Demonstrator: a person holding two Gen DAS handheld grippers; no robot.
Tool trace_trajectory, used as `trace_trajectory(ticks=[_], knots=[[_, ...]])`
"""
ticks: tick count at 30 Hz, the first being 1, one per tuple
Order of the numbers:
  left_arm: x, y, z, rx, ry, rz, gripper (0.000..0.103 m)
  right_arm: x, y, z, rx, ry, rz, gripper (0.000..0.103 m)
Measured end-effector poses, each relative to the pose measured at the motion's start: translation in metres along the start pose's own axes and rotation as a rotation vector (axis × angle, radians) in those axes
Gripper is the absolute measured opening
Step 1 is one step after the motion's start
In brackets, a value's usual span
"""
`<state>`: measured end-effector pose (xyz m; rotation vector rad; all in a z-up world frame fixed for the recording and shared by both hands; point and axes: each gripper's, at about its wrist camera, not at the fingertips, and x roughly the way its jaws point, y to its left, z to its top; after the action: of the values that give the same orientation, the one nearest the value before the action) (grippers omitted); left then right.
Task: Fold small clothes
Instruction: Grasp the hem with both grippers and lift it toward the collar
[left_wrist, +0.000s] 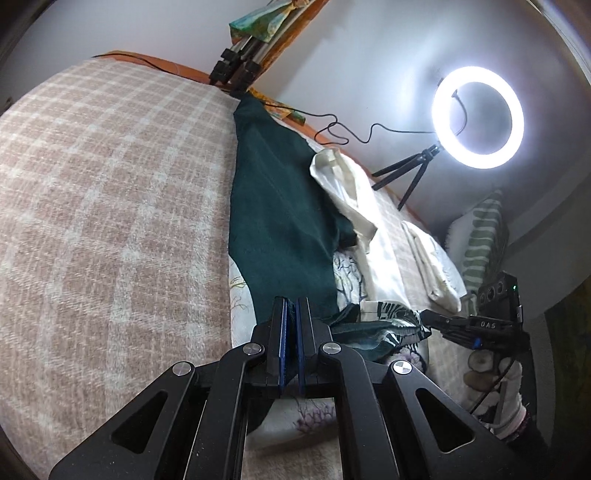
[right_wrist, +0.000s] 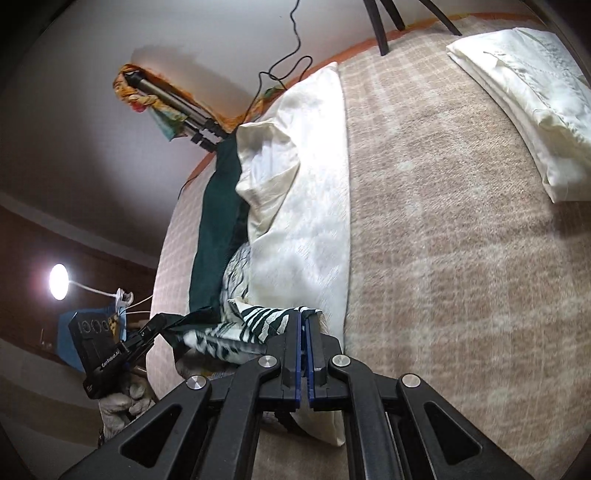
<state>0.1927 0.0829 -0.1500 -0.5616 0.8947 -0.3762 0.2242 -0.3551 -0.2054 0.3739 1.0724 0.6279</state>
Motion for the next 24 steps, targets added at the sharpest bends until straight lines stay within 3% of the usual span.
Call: trace_trajectory(ticks=[4, 6, 7, 8, 9, 14, 19, 24], knots=[[0.001, 0.000, 0.000, -0.007, -0.007, 0.014, 0.003, 0.002, 0.000, 0.002, -0.008, 0.005, -0.012, 0.006], [-0.001, 0.000, 0.001, -0.008, -0.009, 0.016, 0.008, 0.000, 0.002, 0.002, -0.017, 0.006, -0.021, 0.018], [-0.002, 0.000, 0.001, -0.012, -0.014, 0.025, 0.014, -0.005, 0.003, 0.000, -0.024, -0.003, -0.023, 0.034], [-0.004, 0.000, 0.003, -0.018, -0.018, 0.023, 0.017, -0.009, 0.004, -0.002, -0.032, -0.016, -0.019, 0.037], [-0.007, 0.000, 0.004, -0.026, -0.030, 0.022, 0.023, -0.014, 0.007, -0.003, -0.049, -0.026, -0.018, 0.037], [-0.025, -0.009, 0.003, 0.038, -0.069, 0.019, 0.023, -0.032, 0.032, -0.021, -0.192, -0.063, -0.034, 0.033], [-0.019, -0.032, -0.017, 0.180, 0.009, 0.008, 0.023, -0.019, 0.062, -0.047, -0.391, -0.020, -0.073, 0.029], [0.005, -0.037, -0.027, 0.205, 0.071, 0.033, 0.023, 0.008, 0.067, -0.049, -0.442, 0.014, -0.112, 0.029]])
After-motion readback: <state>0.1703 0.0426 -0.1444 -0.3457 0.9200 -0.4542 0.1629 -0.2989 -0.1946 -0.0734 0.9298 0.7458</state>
